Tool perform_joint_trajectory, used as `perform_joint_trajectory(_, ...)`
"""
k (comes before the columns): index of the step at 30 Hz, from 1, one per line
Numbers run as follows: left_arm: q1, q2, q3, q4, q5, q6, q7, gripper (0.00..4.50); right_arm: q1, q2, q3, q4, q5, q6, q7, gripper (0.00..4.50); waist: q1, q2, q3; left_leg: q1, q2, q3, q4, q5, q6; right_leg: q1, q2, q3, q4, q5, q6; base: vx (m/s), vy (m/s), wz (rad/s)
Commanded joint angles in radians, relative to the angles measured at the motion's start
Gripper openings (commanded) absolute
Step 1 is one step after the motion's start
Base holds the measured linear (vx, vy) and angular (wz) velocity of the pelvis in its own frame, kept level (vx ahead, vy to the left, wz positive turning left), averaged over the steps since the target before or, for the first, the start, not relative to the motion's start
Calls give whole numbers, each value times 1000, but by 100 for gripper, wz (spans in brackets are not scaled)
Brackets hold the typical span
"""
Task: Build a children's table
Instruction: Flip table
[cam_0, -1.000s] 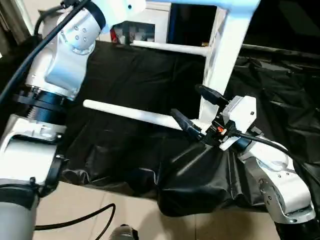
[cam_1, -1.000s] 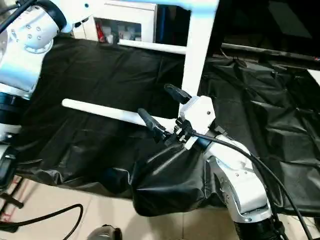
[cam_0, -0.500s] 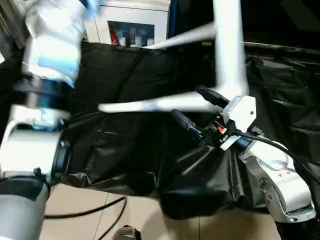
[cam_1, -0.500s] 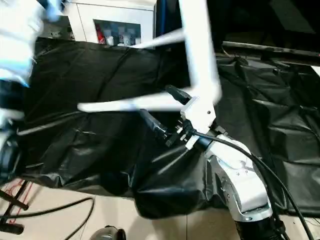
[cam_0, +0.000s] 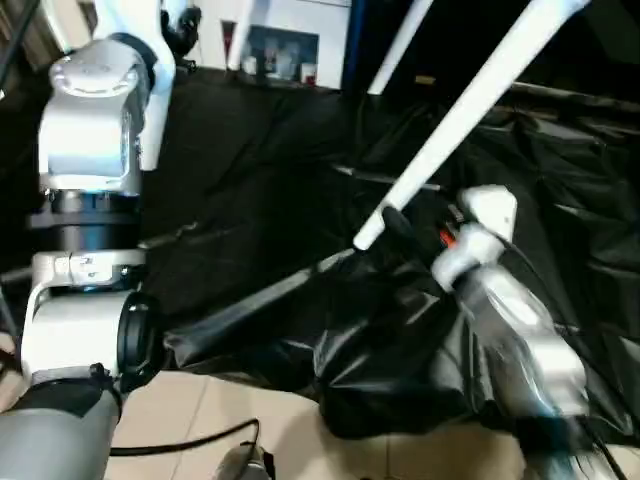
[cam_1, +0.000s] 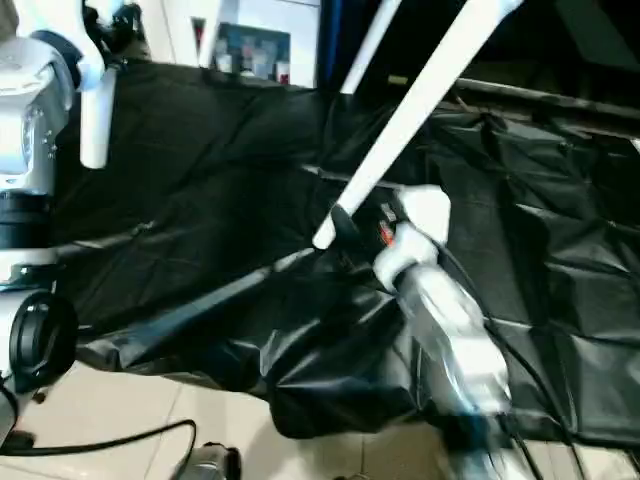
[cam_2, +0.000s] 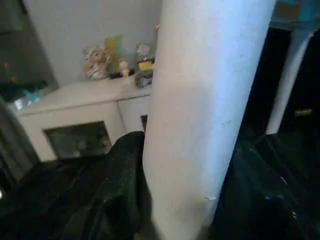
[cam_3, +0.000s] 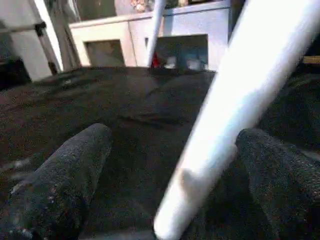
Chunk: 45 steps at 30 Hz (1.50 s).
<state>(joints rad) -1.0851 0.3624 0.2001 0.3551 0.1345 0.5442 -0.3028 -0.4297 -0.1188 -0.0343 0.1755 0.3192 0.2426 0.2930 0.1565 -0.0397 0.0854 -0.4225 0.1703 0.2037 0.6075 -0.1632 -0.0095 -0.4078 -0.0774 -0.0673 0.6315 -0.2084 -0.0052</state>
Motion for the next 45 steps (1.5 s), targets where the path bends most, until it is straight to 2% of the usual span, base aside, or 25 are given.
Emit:
perform_joint_trajectory(1,-1,-9,-18,-71,-26,-4,-28,195,-70,3,-43,120,-33,-35,-58,450,-12,15,-85,48,65,-38,-69,-67,-2,44,-84,46,-44,86,-251,0,0,0)
perform_joint_trajectory(2,2,-7,-20,-76,-26,0,-28,192,-92,6,-52,146,-36,-39,-72,450,-15,10,-82,48,66,-38,-73,-82,-8,45,-86,47,-47,68,-247,0,0,0)
perform_joint_trajectory(3,10,-2,-24,-88,-27,7,-29,190,-138,8,-64,197,-47,-53,-98,450,-19,9,-83,49,64,-38,-74,-100,-19,49,-89,47,-50,34,-245,0,0,0)
perform_joint_trajectory(5,24,5,-23,-114,-35,24,-29,189,-177,4,-69,243,-58,-60,-128,450,-24,1,-81,50,65,-36,-76,-119,-34,46,-87,48,-53,-4,-232,0,0,0)
perform_joint_trajectory(6,31,10,-26,-121,-31,25,-30,187,-185,1,-68,255,-69,-69,-141,450,-22,5,-81,52,65,-35,-75,-118,-38,45,-87,49,-53,-6,-220,0,0,0)
perform_joint_trajectory(8,50,22,-28,-138,-28,32,-30,185,-200,-2,-73,278,-73,-77,-169,450,-23,-1,-83,50,64,-35,-74,-92,-28,48,-85,50,-49,33,-209,0,0,0)
perform_joint_trajectory(12,99,44,-28,-186,-28,48,-36,182,-221,6,-92,323,-62,-115,-154,450,-24,-3,-89,45,59,-32,-65,-7,15,51,-81,48,-35,150,-223,0,0,0)
perform_joint_trajectory(13,101,44,-27,-188,-29,49,-35,180,-222,6,-92,325,-62,-120,-151,450,-26,0,-87,46,59,-32,-64,-2,24,49,-79,48,-35,160,-231,0,0,0)
perform_joint_trajectory(14,106,44,-26,-194,-30,53,-33,177,-226,8,-95,335,-60,-128,-142,422,-26,0,-89,46,59,-31,-63,0,27,50,-78,47,-34,165,-234,0,0,0)
perform_joint_trajectory(17,120,46,-25,-210,-31,63,-30,177,-246,17,-110,373,-40,-151,-100,409,-34,-2,-85,45,59,-31,-64,-20,37,51,-80,48,-38,142,-245,0,0,0)
perform_joint_trajectory(21,127,50,-34,-216,-38,65,-24,175,-260,19,-112,394,-7,-147,-45,367,-40,5,-82,47,64,-34,-67,-46,31,50,-80,47,-42,105,-246,0,0,0)
perform_joint_trajectory(26,135,55,-39,-219,-46,63,-23,175,-289,9,-99,464,-27,-161,21,336,-43,2,-83,46,62,-32,-66,-42,31,51,-81,48,-42,112,-263,0,0,0)
perform_joint_trajectory(33,155,58,-38,-233,-50,58,-20,175,-337,4,-147,546,16,-161,42,278,-45,-2,-86,47,63,-30,-64,-22,46,52,-82,48,-39,119,-274,0,0,0)
perform_joint_trajectory(34,156,59,-38,-233,-50,58,-20,175,-337,4,-147,547,16,-162,42,257,-45,-1,-86,47,63,-30,-63,-19,47,52,-82,47,-39,121,-276,0,0,0)
perform_joint_trajectory(41,185,65,-37,-253,-57,52,-18,174,-386,-1,-168,629,11,-190,61,196,-47,-4,-89,46,62,-29,-59,9,65,53,-81,46,-35,148,-287,0,0,0)
perform_joint_trajectory(43,203,63,-26,-268,-57,26,-5,174,-395,-3,-150,641,-15,-216,61,184,-49,-5,-91,45,62,-29,-58,10,68,54,-82,46,-34,143,-288,0,0,0)
perform_joint_trajectory(45,234,52,-13,-292,-61,-23,12,174,-395,-5,-121,644,-53,-249,61,167,-50,-9,-93,43,62,-28,-56,24,73,56,-81,45,-31,159,-290,0,0,0)
